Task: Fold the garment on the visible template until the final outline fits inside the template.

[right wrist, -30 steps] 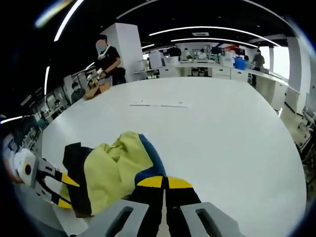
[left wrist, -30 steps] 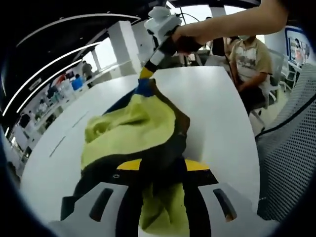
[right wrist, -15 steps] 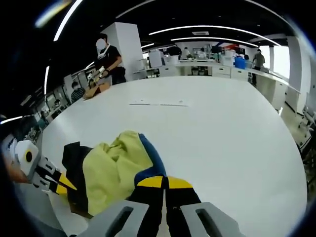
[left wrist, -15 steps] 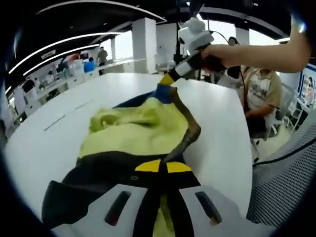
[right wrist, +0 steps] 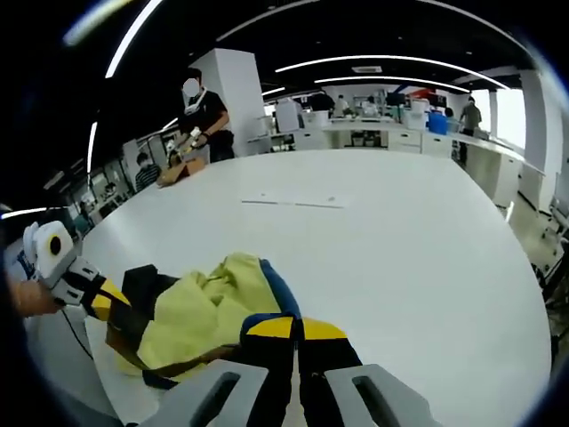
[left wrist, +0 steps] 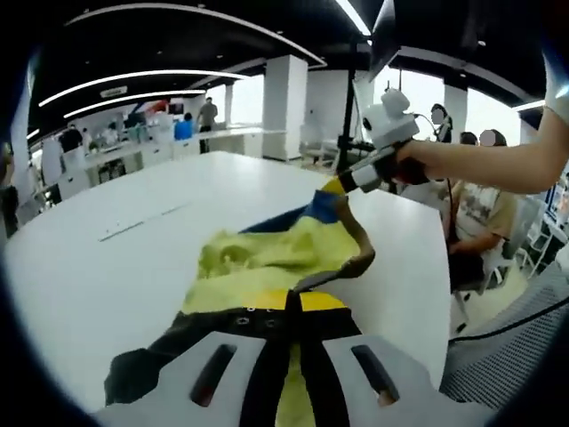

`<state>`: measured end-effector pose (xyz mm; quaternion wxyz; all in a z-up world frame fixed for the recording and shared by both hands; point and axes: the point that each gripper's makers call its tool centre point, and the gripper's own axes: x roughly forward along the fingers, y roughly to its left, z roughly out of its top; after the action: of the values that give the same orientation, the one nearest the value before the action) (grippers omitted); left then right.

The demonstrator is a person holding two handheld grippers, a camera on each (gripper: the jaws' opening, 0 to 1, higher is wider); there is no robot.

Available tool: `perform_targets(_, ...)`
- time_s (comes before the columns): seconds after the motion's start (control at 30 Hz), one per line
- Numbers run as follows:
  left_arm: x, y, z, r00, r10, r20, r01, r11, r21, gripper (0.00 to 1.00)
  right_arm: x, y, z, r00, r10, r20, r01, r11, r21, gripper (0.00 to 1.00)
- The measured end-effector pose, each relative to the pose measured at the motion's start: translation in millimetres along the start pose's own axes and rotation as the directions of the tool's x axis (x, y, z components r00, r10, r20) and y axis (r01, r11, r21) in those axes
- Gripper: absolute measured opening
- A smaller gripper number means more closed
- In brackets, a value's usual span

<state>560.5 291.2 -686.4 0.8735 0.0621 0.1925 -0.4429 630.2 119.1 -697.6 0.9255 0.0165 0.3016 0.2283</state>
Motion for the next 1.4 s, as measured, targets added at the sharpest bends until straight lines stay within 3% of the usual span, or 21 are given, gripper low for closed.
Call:
perform_targets(0.4, -16.5, 54.6, 42.6, 0.991, 0.1, 0.084, -0.1, 0.995, -0.011, 0.0, 3.3, 5.6, 30.3, 0.997, 0.017, 0.069, -0.014, 0.999, -0.039, 0.0)
perform_targets(0.57, -20.2, 76.7, 54.6, 0.982, 0.15, 0.113, -0.144, 0.988, -0.053, 0.0, 8.5, 9.9, 49.4, 0.994, 0.022, 0.108, -0.017, 0.999, -0.041, 0.0)
perform_targets(0.8, -23.8, 112.5, 75.4, 0.959, 0.229, 0.168, -0.212, 0.971, -0.111, 0.0, 22.7, 17.1, 68.4, 0.991, 0.035, 0.13, -0.028, 0.998, -0.054, 0.0)
perform_targets(1.17, -11.8, 159.1, 82.7, 0.939, 0.296, 0.175, -0.268, 0.949, -0.168, 0.0, 52.9, 4.5, 87.9, 0.991, 0.0, 0.137, 0.006, 0.999, -0.044, 0.0)
perform_targets(1.23, -7.1, 168.4, 81.4, 0.931, 0.327, 0.162, -0.305, 0.941, -0.145, 0.0, 60.4, 2.2, 90.5, 0.991, -0.002, 0.137, 0.008, 0.999, -0.037, 0.0)
perform_targets(1.4, 8.4, 182.1, 78.5, 0.929, 0.341, 0.14, -0.323, 0.936, -0.14, 0.0, 79.7, -6.5, 96.0, 0.99, -0.024, 0.141, 0.027, 0.999, -0.018, 0.0)
